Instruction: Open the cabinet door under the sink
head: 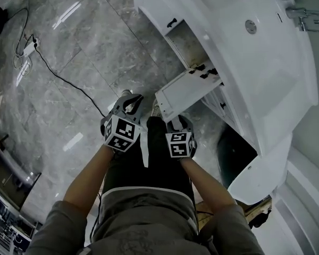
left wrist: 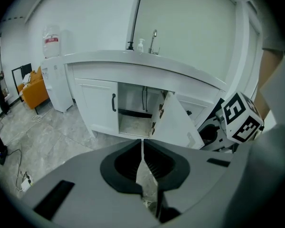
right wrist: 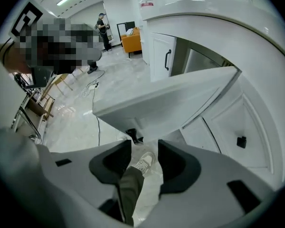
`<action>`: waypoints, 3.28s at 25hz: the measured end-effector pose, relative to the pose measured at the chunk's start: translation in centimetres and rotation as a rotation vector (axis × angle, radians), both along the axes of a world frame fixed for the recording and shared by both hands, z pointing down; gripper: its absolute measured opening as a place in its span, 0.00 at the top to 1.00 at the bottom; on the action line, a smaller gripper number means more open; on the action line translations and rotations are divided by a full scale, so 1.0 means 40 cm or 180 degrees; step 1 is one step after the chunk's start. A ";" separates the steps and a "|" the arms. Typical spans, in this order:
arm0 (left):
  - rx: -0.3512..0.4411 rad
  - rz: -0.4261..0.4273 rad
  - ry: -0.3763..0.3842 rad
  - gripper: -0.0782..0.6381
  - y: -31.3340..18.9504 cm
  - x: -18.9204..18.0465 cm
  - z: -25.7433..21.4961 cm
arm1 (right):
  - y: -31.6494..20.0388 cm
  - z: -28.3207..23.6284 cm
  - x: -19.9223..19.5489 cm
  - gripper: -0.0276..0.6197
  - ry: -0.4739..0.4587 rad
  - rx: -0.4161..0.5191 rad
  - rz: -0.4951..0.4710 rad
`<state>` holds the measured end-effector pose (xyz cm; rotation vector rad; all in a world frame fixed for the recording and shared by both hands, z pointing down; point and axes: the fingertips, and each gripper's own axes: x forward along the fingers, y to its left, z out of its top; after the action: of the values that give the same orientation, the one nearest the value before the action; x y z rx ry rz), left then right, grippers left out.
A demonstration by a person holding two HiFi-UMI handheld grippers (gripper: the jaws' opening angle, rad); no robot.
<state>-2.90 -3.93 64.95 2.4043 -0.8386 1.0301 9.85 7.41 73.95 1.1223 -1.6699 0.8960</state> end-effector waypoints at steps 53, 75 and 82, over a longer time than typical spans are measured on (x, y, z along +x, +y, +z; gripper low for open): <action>0.2514 -0.0288 0.0646 0.85 -0.173 -0.090 -1.236 | -0.405 -1.483 -0.130 0.89 -0.0873 0.3597 -0.0849; 0.3293 -0.0240 0.0591 0.85 -0.123 -0.115 -1.477 | -0.349 -1.787 -0.139 0.91 -0.1024 0.4462 -0.0974; 0.3284 -0.0207 0.0555 0.85 -0.120 -0.111 -1.476 | -0.343 -1.776 -0.128 0.91 -0.0979 0.4443 -0.0973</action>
<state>-7.32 -8.71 5.91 3.1558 -1.6514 0.3421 4.72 -6.31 2.92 1.5096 -2.7022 -0.5022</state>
